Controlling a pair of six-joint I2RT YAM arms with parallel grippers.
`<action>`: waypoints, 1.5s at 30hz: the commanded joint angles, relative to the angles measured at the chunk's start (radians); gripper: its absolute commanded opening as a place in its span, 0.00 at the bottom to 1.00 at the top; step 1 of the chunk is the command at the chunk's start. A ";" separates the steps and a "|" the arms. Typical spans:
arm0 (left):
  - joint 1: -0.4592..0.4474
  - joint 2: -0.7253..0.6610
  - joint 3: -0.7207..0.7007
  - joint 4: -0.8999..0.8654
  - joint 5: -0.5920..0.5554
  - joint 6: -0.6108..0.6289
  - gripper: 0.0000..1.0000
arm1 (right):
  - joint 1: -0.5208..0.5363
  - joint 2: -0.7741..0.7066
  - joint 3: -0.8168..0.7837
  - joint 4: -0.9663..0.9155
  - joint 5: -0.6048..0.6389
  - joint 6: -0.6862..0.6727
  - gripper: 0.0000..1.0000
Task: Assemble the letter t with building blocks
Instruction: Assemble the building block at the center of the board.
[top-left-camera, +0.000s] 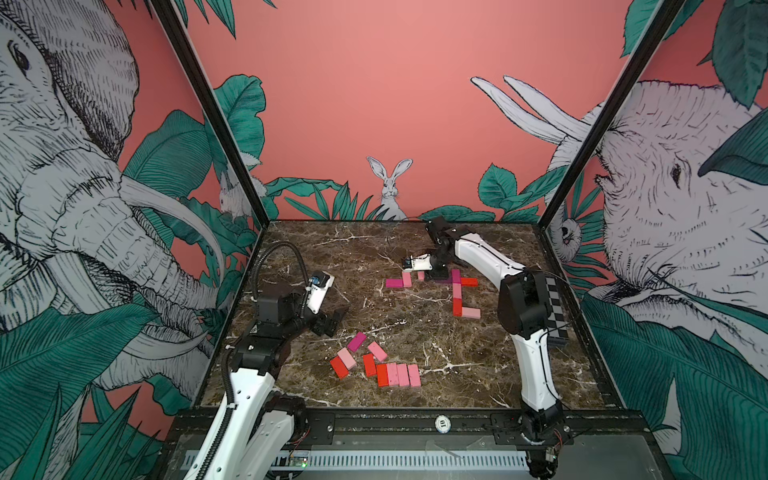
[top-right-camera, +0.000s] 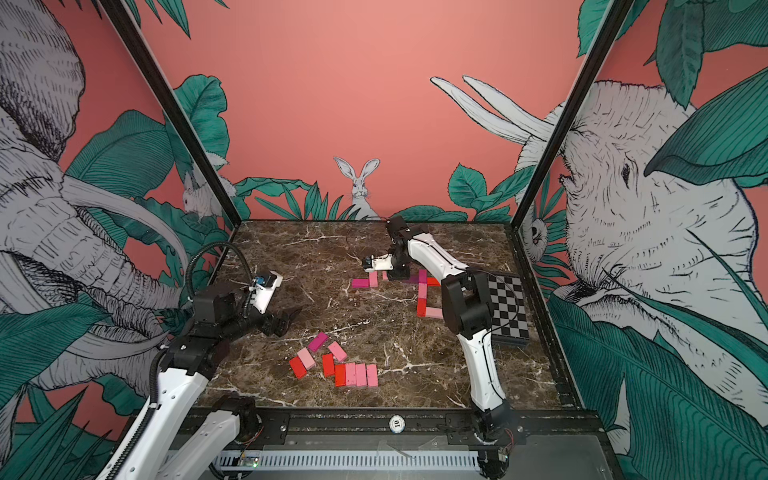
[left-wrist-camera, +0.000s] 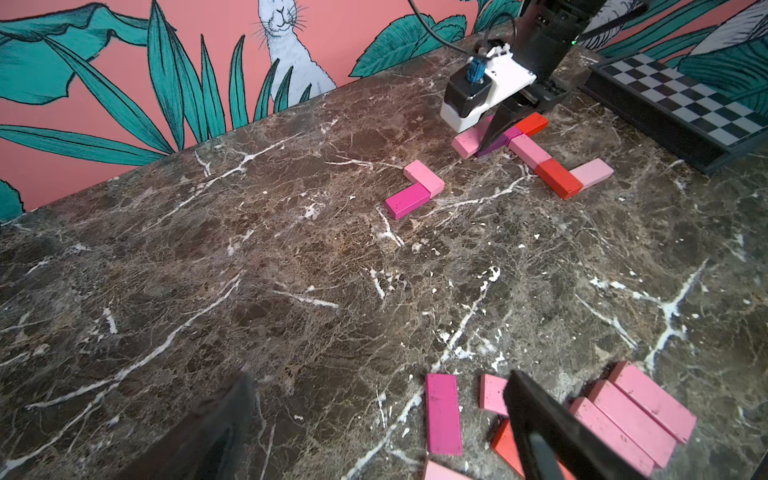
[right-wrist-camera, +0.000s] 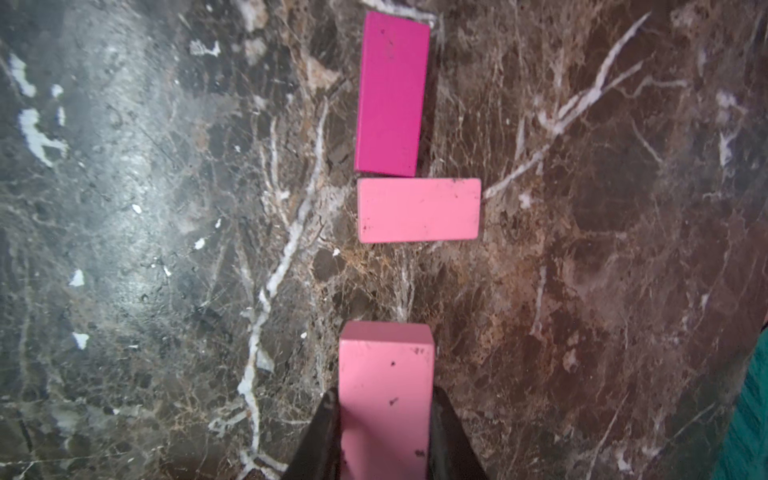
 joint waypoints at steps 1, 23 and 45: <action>0.002 -0.009 0.015 0.001 0.006 0.028 0.97 | 0.001 0.048 0.035 -0.039 -0.027 -0.039 0.00; 0.003 0.077 0.078 0.093 -0.008 -0.017 0.96 | 0.021 0.163 0.141 -0.046 0.021 -0.002 0.00; 0.003 0.097 0.077 0.099 -0.002 -0.026 0.96 | 0.036 0.223 0.202 -0.094 0.014 0.032 0.00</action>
